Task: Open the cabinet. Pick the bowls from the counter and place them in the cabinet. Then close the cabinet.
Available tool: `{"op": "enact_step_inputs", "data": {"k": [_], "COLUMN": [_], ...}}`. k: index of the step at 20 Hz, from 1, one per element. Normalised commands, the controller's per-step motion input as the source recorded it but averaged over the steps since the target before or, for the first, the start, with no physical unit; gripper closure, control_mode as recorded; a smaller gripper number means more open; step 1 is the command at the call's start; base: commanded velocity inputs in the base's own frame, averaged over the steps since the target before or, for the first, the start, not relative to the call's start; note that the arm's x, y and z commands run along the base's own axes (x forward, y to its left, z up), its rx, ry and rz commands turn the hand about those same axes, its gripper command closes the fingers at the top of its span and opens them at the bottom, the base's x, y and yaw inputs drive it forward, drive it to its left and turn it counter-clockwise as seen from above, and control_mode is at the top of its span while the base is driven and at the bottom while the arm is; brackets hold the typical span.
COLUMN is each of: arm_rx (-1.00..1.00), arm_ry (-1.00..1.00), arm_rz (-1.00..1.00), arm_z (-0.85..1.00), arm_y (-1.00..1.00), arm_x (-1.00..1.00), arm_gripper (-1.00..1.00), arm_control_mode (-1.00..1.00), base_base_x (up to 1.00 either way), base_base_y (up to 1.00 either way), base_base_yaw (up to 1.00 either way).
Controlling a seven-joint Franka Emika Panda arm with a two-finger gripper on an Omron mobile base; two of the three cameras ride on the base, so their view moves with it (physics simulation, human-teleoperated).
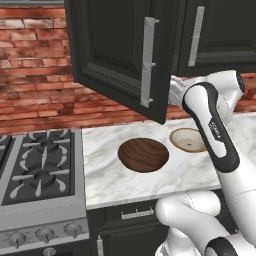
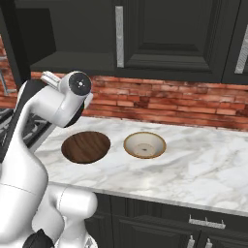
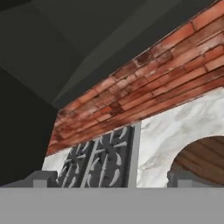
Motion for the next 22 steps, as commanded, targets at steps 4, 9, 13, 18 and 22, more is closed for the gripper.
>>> {"op": "enact_step_inputs", "data": {"k": [4, 9, 13, 18, 22], "arm_rx": [0.01, 0.00, 0.00, 0.00, -0.01], "arm_ry": [0.05, 0.01, 0.02, 0.00, 0.00], "arm_rz": [0.00, 0.07, 0.15, 0.20, 0.19], "arm_z": [-0.23, -0.16, -0.17, 0.00, 0.00], "arm_y": [0.43, 0.70, 1.00, 1.00, 1.00], "arm_x": [0.06, 0.00, -0.01, -0.12, -0.04], "arm_gripper": [-1.00, -1.00, -1.00, -1.00, -1.00], "arm_control_mode": [-1.00, -1.00, -1.00, -1.00, -1.00], "base_base_x": [0.00, 0.00, 0.00, 0.00, 0.00], "base_base_y": [0.00, 0.00, 0.00, 0.00, 0.00], "base_base_yaw": [0.00, 0.00, 0.00, 0.00, 0.00]}}
